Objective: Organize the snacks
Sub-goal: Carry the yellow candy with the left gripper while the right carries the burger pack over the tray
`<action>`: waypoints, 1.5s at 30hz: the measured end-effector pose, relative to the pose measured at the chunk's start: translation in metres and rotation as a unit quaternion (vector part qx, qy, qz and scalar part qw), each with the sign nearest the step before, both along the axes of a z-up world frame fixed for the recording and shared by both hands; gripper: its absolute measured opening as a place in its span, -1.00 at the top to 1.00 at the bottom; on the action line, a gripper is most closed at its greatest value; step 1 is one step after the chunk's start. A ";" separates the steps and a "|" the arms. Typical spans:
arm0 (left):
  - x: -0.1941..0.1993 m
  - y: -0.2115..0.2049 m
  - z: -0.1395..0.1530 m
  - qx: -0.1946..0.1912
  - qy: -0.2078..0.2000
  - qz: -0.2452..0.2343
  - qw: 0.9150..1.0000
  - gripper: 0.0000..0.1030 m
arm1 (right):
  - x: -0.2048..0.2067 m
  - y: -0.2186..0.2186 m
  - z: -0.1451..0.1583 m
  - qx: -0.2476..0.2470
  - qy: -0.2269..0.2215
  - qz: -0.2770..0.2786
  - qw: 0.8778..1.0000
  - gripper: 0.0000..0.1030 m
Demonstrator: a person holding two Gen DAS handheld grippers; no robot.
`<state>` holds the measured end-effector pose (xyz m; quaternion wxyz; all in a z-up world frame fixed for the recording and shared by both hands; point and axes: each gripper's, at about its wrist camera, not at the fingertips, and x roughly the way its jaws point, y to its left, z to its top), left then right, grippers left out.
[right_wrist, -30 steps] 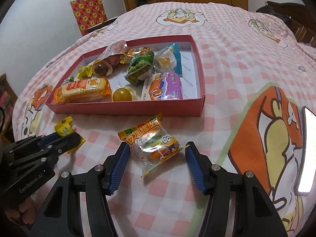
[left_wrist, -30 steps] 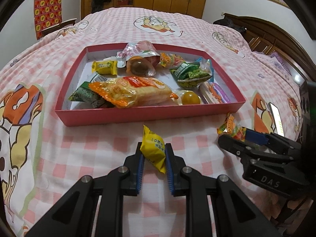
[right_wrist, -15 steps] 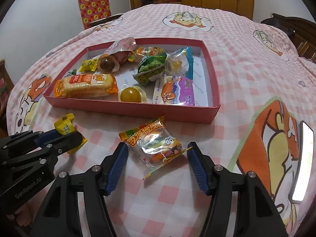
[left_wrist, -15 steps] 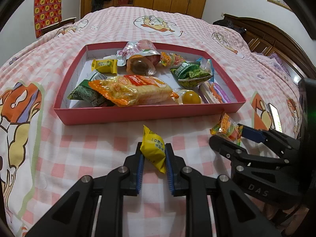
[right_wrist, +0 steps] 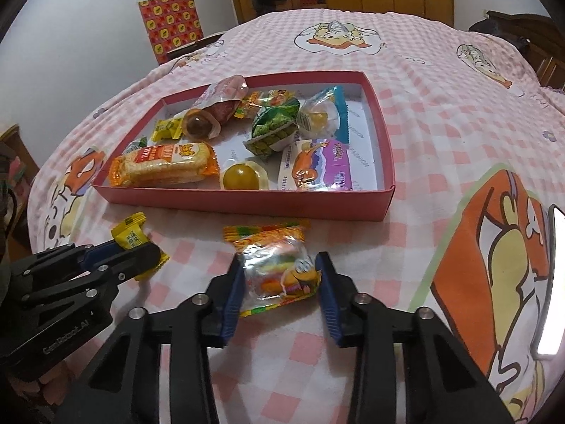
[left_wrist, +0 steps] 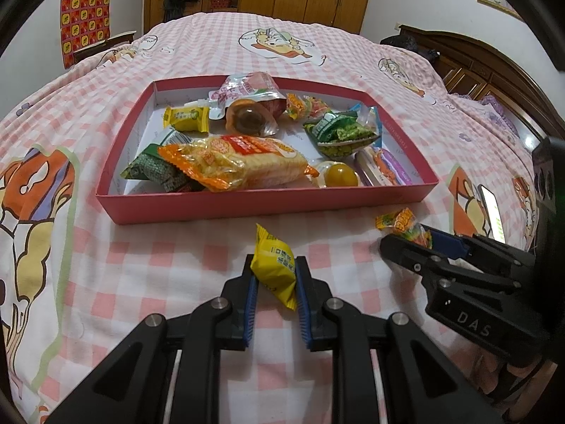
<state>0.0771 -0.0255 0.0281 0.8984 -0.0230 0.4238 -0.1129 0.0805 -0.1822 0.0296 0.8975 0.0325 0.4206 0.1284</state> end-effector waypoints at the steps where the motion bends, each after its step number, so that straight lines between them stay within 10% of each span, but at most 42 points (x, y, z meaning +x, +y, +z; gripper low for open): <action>1: 0.000 0.000 0.000 0.000 -0.001 0.000 1.000 0.60 | -0.001 0.000 0.001 0.002 0.000 0.001 1.000 0.27; 45: 0.032 0.020 0.074 0.001 -0.075 0.014 0.997 0.60 | 0.022 -0.001 0.062 0.022 -0.043 0.022 0.999 0.27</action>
